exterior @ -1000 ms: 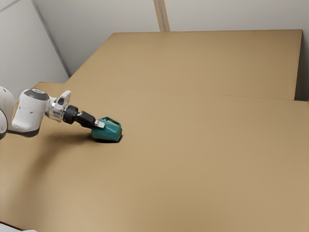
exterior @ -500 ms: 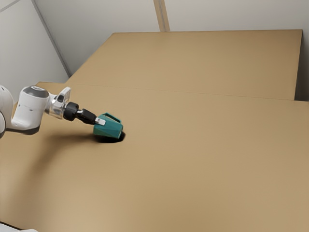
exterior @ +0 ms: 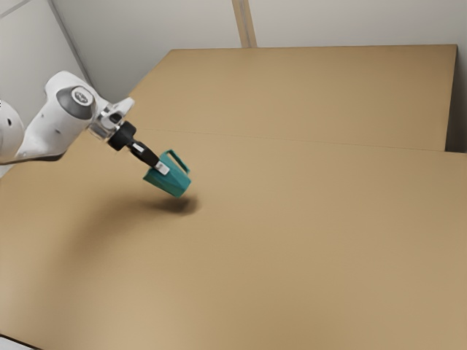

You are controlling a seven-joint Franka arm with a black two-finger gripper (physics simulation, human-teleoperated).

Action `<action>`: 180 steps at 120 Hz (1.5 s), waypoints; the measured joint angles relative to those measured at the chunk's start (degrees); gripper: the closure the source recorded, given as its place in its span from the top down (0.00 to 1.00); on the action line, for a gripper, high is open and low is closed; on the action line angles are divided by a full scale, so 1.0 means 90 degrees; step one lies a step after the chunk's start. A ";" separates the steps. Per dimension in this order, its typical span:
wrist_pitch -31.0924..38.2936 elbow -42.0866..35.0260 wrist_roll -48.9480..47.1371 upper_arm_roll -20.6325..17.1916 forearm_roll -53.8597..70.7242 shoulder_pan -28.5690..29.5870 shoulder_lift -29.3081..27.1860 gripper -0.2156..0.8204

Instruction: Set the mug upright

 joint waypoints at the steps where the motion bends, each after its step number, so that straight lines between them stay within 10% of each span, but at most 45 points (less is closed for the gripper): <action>1: 0.0030 -0.0015 -0.0037 -0.0025 0.0070 -0.0004 -0.0023 0.03; 66: 0.1709 -0.1514 -0.2681 -0.1397 0.2841 -0.0011 -0.1301 0.03; 180: 0.1997 -0.2791 -0.5137 -0.1744 0.3038 -0.0031 -0.2022 0.03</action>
